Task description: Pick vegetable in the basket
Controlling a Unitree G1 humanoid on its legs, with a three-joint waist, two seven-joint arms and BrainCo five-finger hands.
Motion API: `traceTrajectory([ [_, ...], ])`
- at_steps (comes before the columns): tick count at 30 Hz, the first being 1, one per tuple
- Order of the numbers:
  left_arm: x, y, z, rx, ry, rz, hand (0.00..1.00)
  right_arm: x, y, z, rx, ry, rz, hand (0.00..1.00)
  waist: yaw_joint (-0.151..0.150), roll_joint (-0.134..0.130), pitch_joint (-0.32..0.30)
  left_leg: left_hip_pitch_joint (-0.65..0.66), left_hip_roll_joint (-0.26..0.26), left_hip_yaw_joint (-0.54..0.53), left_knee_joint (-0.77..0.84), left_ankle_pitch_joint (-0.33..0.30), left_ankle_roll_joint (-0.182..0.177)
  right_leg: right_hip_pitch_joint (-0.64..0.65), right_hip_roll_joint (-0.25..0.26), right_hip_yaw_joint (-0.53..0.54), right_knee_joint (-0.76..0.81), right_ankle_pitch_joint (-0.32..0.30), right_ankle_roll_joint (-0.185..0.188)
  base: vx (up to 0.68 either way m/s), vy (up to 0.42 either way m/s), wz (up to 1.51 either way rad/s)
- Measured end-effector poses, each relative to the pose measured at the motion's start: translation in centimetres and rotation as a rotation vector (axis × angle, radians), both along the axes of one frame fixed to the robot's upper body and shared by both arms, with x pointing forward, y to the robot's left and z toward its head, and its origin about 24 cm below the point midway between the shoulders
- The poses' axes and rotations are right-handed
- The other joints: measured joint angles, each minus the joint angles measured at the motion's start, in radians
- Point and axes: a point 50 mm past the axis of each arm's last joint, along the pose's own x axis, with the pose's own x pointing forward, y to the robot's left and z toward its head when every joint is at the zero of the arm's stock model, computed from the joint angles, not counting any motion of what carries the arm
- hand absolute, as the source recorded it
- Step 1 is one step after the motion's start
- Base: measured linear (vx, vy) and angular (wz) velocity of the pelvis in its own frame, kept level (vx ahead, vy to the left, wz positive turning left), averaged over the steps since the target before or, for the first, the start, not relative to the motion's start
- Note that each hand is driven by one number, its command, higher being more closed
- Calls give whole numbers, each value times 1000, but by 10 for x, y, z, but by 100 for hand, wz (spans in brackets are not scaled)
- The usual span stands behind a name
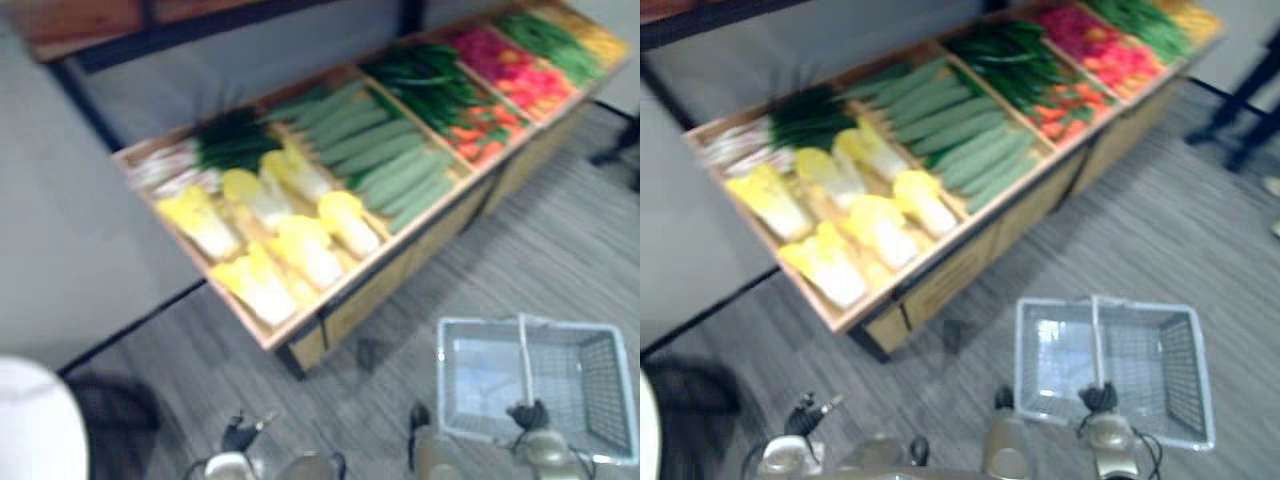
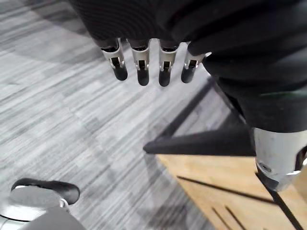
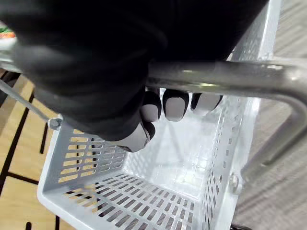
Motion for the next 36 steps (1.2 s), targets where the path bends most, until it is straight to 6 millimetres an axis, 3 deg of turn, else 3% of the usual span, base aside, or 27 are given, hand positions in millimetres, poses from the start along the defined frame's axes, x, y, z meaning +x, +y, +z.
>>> traceTrajectory([
  [2,-7,10,1,12,5,45,0,-5,3,-3,17,9,-20,100,2,-18,-10,-1,13,-66,72,-78,-41,3,-7,-1,15,22,0,340,-518,155],
  [3,-9,14,1,14,5,68,0,-11,3,-5,20,23,-26,100,0,-7,-16,0,56,-70,102,-118,-69,0,13,-45,96,108,10,334,-539,146],
  [4,-12,12,0,9,12,72,0,-15,4,-7,23,36,-30,100,1,1,-21,0,84,-44,106,-124,-77,-4,23,-70,136,120,14,344,-523,139],
  [6,-15,0,-4,-35,12,97,0,-22,6,-11,33,65,-37,100,3,32,-41,-44,159,10,177,-91,-97,-12,51,-161,220,52,-23,314,-488,103],
  [8,-17,-7,-7,-71,8,132,0,-24,8,-12,31,82,-25,100,7,39,-43,-97,202,86,251,-23,-115,10,58,-222,224,29,-53,228,-429,72],
  [9,-19,-8,-7,-81,9,149,0,-31,9,-15,38,101,-35,100,8,30,-36,-110,238,191,272,18,-127,52,61,-258,208,21,-69,215,-403,72],
  [10,-20,-8,-8,-88,6,166,0,-35,8,-16,39,110,-41,100,9,30,-35,-106,255,248,274,19,-131,74,65,-271,196,17,-76,204,-349,65],
  [12,-22,-7,-8,-89,2,195,0,-39,7,-19,49,122,-59,100,11,32,-35,-111,236,389,265,-11,-184,123,61,-307,154,17,-99,146,-234,34],
  [13,-21,-6,-7,-84,-2,197,0,-39,7,-19,57,123,-72,100,8,33,-35,-113,223,423,239,-13,-191,130,60,-317,142,22,-101,109,-155,43],
  [15,-4,-3,0,-71,-58,191,0,-54,5,-24,80,141,-136,100,-13,43,-45,-114,242,635,99,42,-169,161,65,-391,87,36,-96,89,-99,84],
  [18,14,7,12,-38,-136,205,0,-62,11,-29,120,152,-179,100,-9,29,-50,-88,215,648,-35,82,-135,160,64,-418,49,58,-95,21,-6,47],
  [21,37,32,30,36,-217,237,0,-76,23,-36,155,173,-222,100,-36,-4,-40,-95,190,582,-90,125,-130,145,59,-404,80,62,-95,-4,-5,59],
  [22,48,43,41,67,-270,264,0,-82,28,-39,165,184,-239,100,-36,-10,-43,-110,192,571,-87,128,-130,118,67,-331,120,61,-94,-23,23,30],
  [24,68,69,72,125,-420,368,0,-88,37,-43,198,199,-259,100,-33,-20,-44,-120,197,566,-86,137,-131,101,67,-288,129,61,-94,-18,3,14],
  [31,73,129,169,355,-874,675,0,-91,39,-46,189,230,-234,100,-26,-15,-50,-100,217,627,-97,151,-142,142,96,-257,8,92,-84,-44,-47,-25],
  [33,75,138,194,422,-963,688,0,-95,38,-46,186,240,-235,100,-26,-10,-62,-87,218,640,-125,166,-142,154,103,-249,-26,116,-83,-75,-22,-18],
  [36,83,138,213,456,-1032,671,0,-100,31,-44,169,249,-235,100,-26,3,-72,-89,211,644,-151,186,-137,160,103,-248,-69,148,-82,-50,18,-2],
])
